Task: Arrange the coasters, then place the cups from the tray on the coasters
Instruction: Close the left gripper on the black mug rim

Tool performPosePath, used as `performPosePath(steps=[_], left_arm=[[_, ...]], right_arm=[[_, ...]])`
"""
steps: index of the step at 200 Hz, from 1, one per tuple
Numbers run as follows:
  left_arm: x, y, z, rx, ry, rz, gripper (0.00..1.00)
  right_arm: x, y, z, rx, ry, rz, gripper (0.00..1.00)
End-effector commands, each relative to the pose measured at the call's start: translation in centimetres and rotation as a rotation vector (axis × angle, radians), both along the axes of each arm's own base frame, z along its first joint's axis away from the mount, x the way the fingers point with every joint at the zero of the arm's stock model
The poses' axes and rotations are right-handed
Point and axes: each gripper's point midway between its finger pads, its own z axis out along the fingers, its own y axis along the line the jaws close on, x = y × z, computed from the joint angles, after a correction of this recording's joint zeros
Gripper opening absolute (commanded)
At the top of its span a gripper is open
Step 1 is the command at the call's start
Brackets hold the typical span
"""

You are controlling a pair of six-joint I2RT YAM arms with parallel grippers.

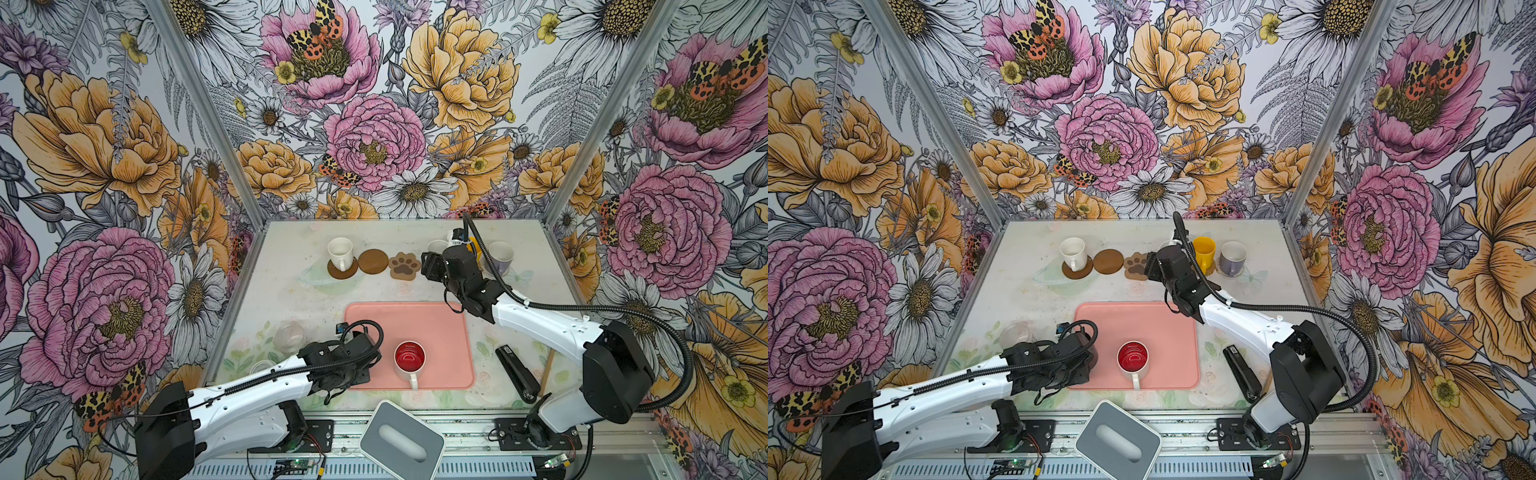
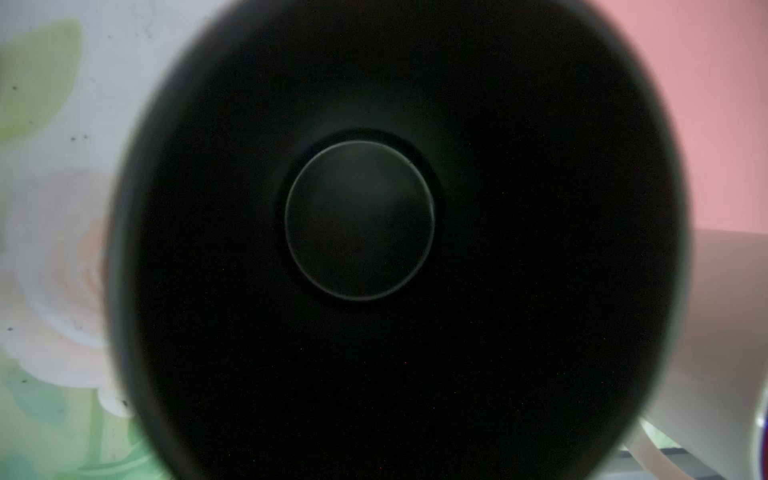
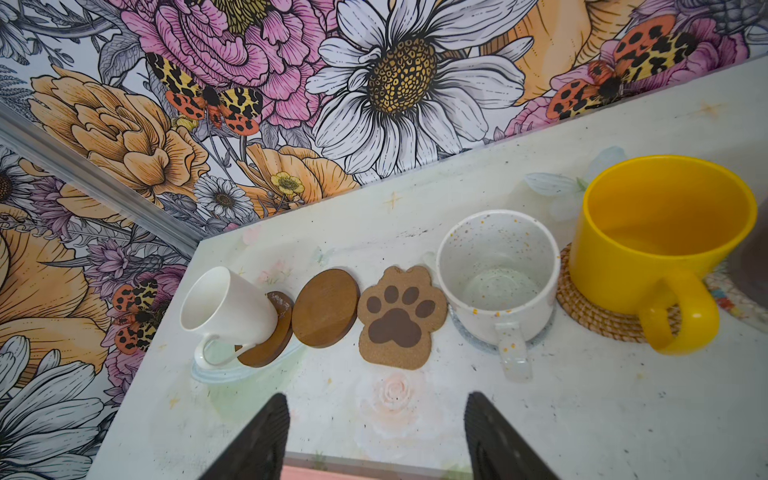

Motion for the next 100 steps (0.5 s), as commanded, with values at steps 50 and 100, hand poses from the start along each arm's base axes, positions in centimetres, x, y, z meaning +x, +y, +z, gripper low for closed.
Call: performPosePath(steps=[50, 100], left_arm=[[0.30, -0.02, -0.85, 0.041, 0.014, -0.028, 0.34], [0.54, -0.28, -0.80, 0.055, 0.014, -0.043, 0.12]], right_arm=[[0.36, -0.15, -0.40, 0.022, 0.003, -0.002, 0.69], [0.40, -0.21, -0.46, 0.025, 0.005, -0.002, 0.69]])
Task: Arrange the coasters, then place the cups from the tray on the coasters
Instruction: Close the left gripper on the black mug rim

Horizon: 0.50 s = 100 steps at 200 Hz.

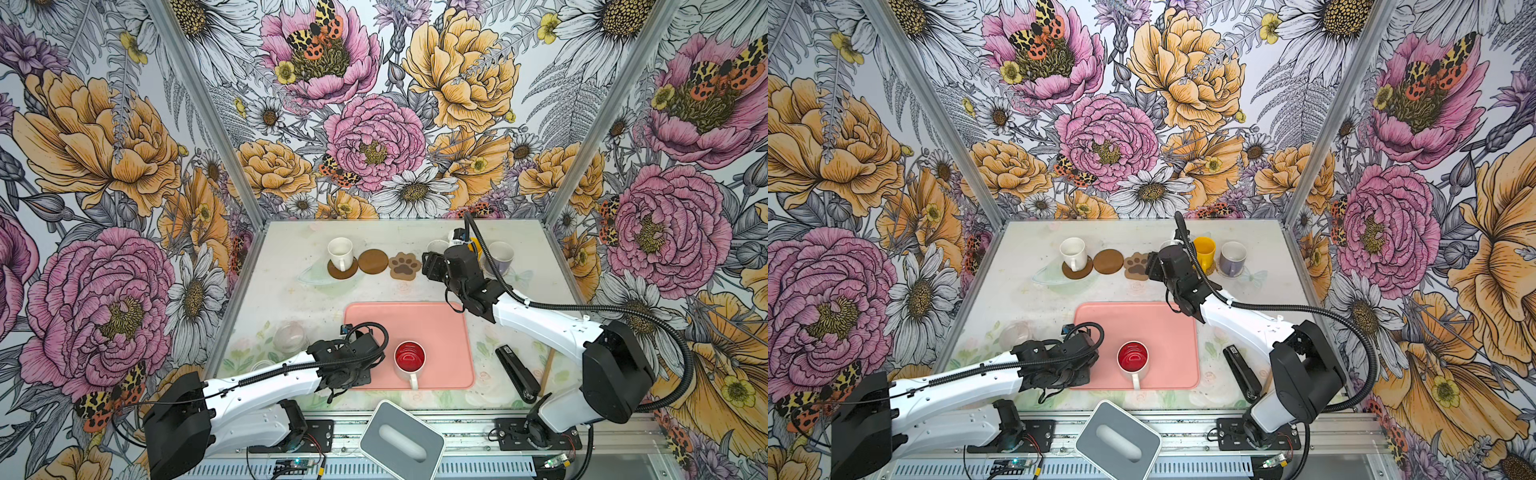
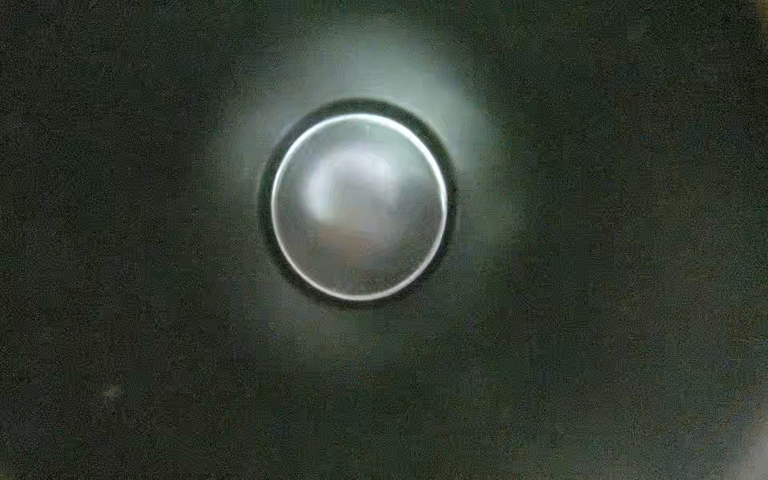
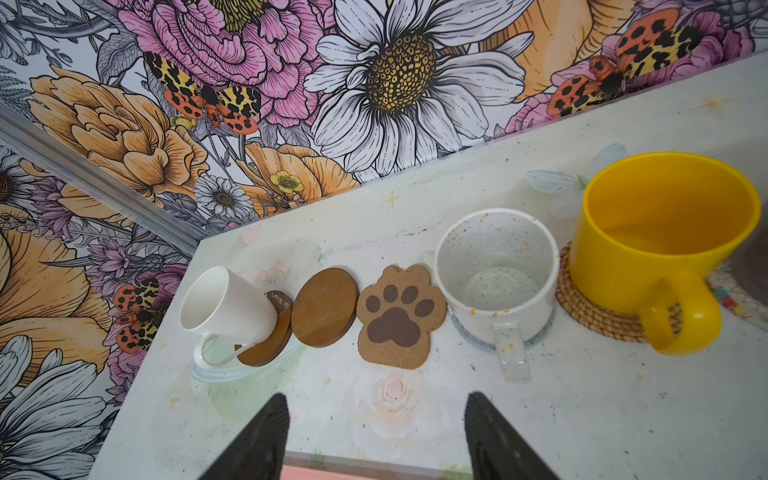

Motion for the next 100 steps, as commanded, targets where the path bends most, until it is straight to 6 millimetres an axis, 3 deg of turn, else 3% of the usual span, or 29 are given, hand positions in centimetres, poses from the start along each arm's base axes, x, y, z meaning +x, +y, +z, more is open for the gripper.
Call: performPosePath(steps=[1, 18, 100], left_arm=[[0.6, -0.2, 0.4, -0.002, -0.014, 0.002, 0.12], [0.8, -0.5, 0.7, -0.005, -0.018, -0.003, 0.00], [2.2, -2.1, 3.3, -0.046, -0.084, -0.033, 0.00]], right_arm=[[0.3, 0.0, -0.3, 0.019, 0.000, -0.006, 0.69], [0.3, 0.0, -0.3, 0.019, 0.000, -0.006, 0.69], [0.4, -0.2, -0.3, 0.022, 0.003, -0.004, 0.69]])
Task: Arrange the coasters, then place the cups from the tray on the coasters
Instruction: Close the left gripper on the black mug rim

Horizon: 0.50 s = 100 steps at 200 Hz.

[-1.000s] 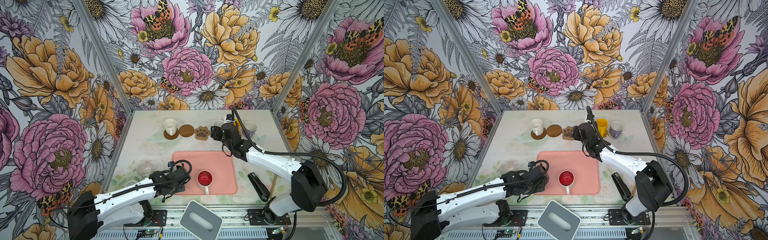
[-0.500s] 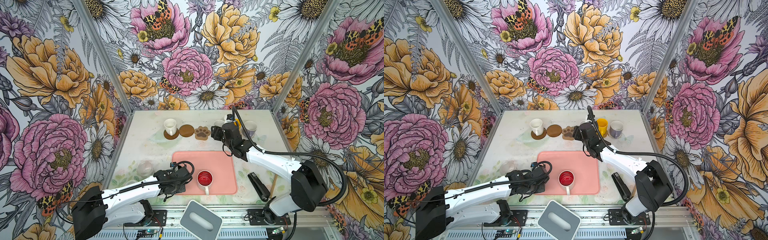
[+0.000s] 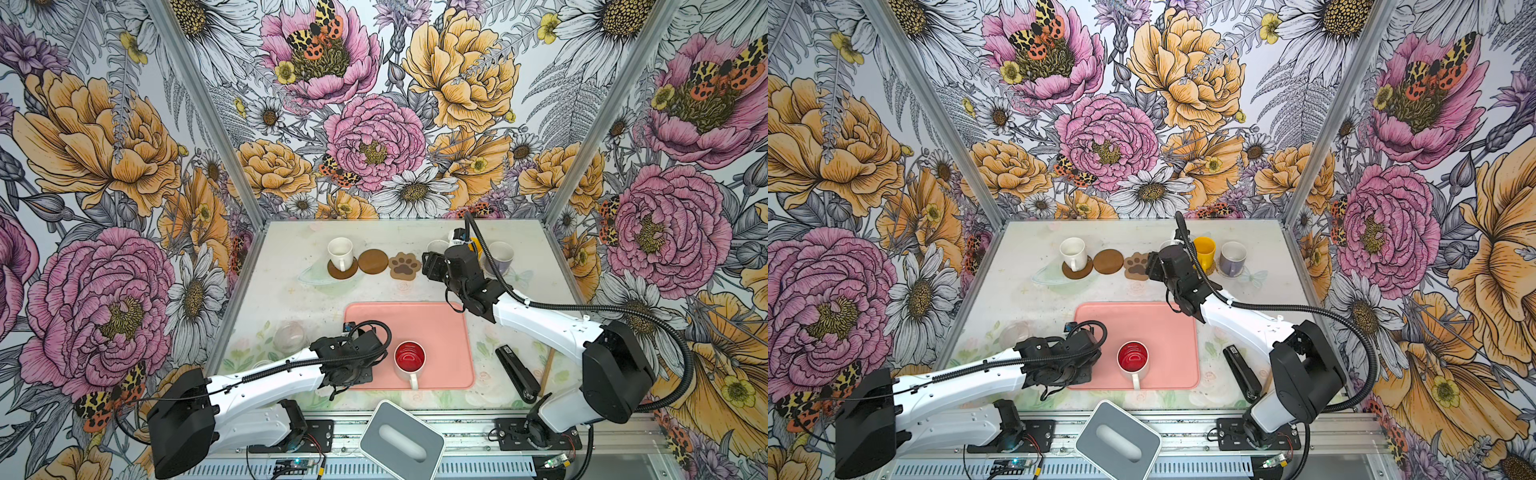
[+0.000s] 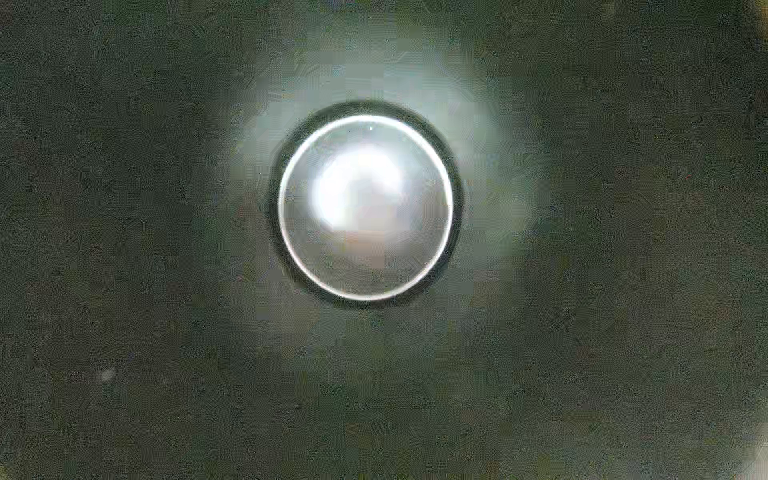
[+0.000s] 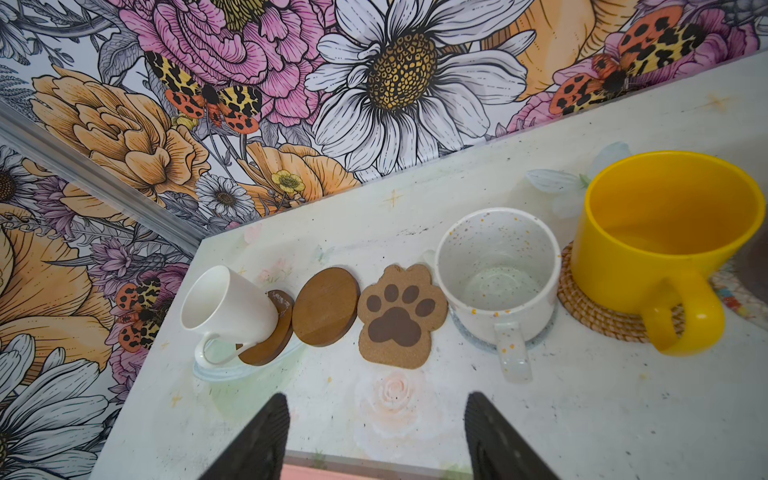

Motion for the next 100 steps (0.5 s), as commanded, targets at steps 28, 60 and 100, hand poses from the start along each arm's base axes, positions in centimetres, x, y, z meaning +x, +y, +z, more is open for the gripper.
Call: performPosePath(steps=[28, 60, 100], left_arm=[[2.4, -1.8, 3.6, -0.070, -0.115, -0.012, 0.00], [3.5, -2.3, 5.5, -0.067, -0.167, -0.035, 0.00], [6.2, -2.5, 7.9, -0.041, -0.221, -0.068, 0.00]], right_arm=[[0.4, -0.3, -0.5, 0.016, 0.004, -0.011, 0.69], [0.4, -0.5, -0.5, 0.017, 0.006, -0.013, 0.69], [0.1, -0.7, 0.3, 0.029, -0.008, -0.007, 0.69]])
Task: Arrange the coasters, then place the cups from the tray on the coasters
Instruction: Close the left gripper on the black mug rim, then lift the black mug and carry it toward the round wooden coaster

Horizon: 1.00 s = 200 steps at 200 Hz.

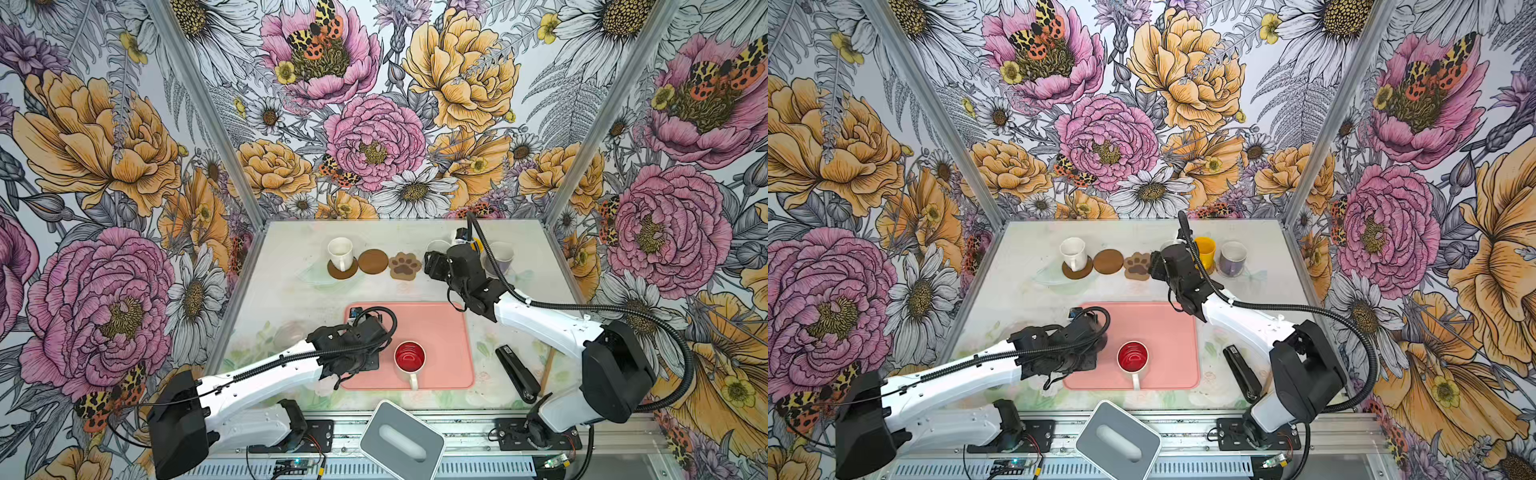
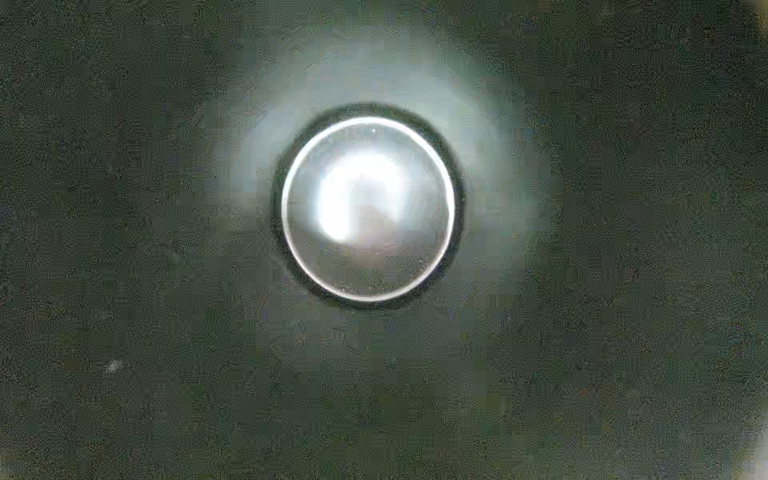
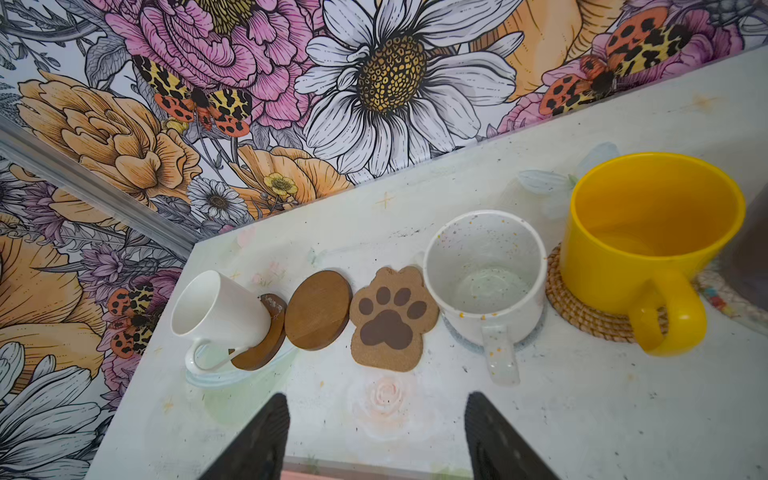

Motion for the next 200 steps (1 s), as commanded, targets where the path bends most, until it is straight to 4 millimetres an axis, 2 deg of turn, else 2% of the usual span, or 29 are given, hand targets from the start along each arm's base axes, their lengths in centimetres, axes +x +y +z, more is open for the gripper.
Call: performPosePath(steps=[1, 74, 110, 158, 200], left_arm=[[3.3, -0.3, 3.0, 0.011, -0.120, -0.015, 0.00], [11.0, 0.3, 6.8, 0.100, -0.202, -0.020, 0.00], [14.9, 0.3, 8.0, 0.096, -0.229, -0.008, 0.00], [19.6, -0.8, 8.1, 0.087, -0.233, -0.017, 0.00], [23.4, -2.1, 6.7, 0.077, -0.196, -0.038, 0.00]], right_arm=[[-0.2, -0.1, 0.6, 0.030, -0.015, 0.003, 0.69], [-1.0, -1.1, 1.8, 0.040, -0.043, -0.004, 0.69], [-1.4, -1.7, 2.2, 0.041, -0.050, -0.009, 0.69], [-2.0, -2.8, 2.8, 0.046, -0.066, -0.024, 0.70], [-2.7, -4.1, 3.3, 0.049, -0.079, -0.043, 0.70]])
